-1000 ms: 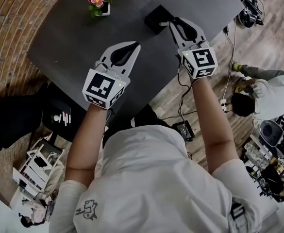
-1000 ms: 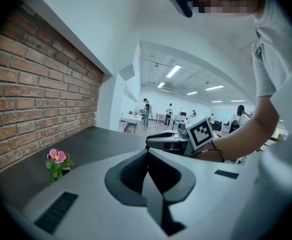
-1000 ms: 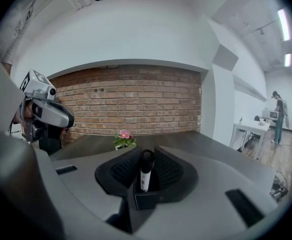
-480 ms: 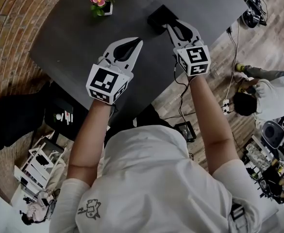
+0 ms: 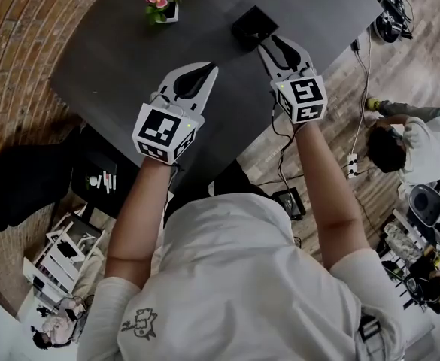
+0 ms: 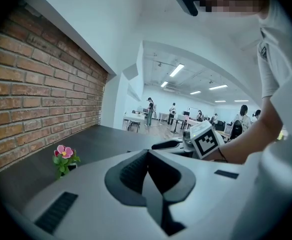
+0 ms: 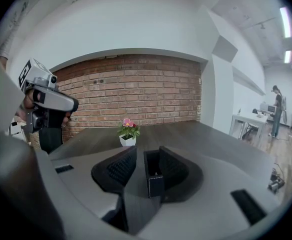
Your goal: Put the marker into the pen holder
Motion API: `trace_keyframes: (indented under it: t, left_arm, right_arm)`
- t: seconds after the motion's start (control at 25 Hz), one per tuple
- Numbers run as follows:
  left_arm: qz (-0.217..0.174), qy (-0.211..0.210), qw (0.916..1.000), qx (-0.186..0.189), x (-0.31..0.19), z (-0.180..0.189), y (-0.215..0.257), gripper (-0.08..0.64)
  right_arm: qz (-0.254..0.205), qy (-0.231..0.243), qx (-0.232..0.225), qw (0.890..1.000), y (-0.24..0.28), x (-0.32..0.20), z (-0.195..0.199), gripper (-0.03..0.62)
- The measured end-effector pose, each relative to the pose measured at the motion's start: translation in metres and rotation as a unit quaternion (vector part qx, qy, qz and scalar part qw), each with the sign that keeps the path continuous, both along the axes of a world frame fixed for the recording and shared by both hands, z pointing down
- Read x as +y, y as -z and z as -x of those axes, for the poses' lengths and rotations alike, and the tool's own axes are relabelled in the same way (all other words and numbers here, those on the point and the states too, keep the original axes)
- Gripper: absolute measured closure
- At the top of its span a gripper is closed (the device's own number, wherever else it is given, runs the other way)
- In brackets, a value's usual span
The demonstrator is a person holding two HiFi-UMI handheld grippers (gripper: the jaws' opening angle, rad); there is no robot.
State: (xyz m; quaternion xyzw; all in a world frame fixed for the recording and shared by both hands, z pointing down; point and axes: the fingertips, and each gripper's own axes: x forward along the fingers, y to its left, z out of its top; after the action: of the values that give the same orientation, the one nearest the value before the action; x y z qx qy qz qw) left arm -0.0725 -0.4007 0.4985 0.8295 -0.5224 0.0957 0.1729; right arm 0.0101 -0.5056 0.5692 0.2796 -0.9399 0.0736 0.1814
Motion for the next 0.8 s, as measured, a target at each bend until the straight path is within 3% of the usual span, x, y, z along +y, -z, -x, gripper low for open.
trace_keyframes:
  t: [0.4, 0.8]
  left_arm:
    - [-0.019, -0.001, 0.9998, -0.010, 0.037, 0.006, 0.021, 0.549]
    - [-0.055, -0.035, 0.9978, -0.015, 0.102, 0.003, 0.064, 0.549]
  right_arm:
    - [-0.025, 0.009, -0.003, 1.000, 0.039, 0.054, 0.015, 0.461]
    - [-0.054, 0.008, -0.027, 0.998, 0.103, 0.138, 0.026, 0.539]
